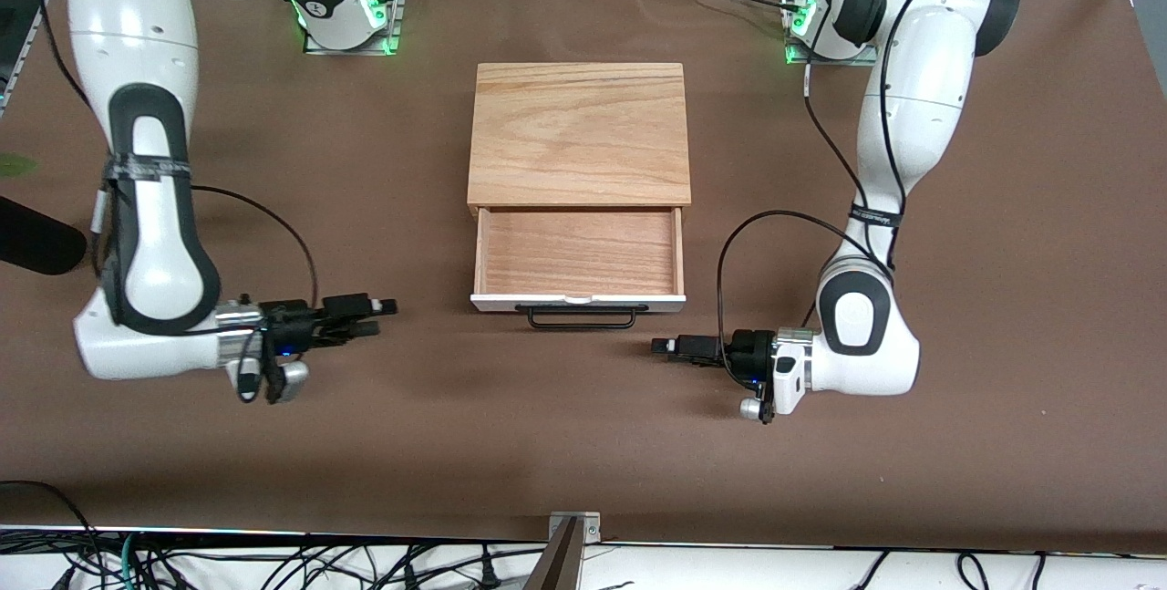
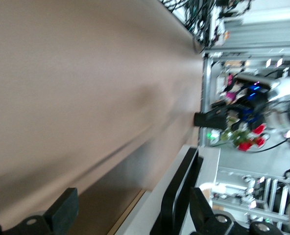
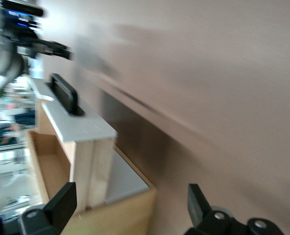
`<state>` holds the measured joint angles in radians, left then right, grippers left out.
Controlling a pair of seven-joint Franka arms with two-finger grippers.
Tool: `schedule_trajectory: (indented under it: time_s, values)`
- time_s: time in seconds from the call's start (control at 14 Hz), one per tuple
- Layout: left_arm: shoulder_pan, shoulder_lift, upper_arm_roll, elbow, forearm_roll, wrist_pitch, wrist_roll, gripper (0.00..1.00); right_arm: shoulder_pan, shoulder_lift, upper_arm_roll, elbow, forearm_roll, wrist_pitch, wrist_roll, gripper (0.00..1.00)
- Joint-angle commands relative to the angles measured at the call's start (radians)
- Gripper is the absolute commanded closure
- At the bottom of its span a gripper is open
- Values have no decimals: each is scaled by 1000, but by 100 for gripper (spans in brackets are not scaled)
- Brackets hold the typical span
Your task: Pull top drawer with both arms simultaneously
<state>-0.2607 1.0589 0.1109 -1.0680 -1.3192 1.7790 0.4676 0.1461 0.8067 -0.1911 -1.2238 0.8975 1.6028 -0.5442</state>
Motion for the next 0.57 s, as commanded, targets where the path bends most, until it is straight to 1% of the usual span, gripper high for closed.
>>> schedule_trajectory:
  time_s: [0.0, 0.14, 0.29, 0.36, 0.43, 0.5]
  values:
    - [8, -46, 83, 0, 110, -93, -23, 0, 38, -131, -5, -22, -235, -36, 153, 0]
    - [9, -62, 157, 23, 178, -177, -14, 0, 50, -214, 2, -23, -424, -96, 313, 0]
    - [9, -100, 229, 45, 263, -245, -6, 0, 93, -294, 1, -25, -604, -168, 409, 0]
    - [11, -120, 257, 48, 320, -257, 14, 0, 107, -332, 1, -25, -699, -191, 452, 0]
    - [17, -147, 271, 48, 381, -259, 38, 0, 116, -374, 2, -25, -779, -198, 469, 0]
    - [29, -178, 271, 46, 455, -260, 48, 0, 116, -397, -1, -25, -798, -210, 460, 0]
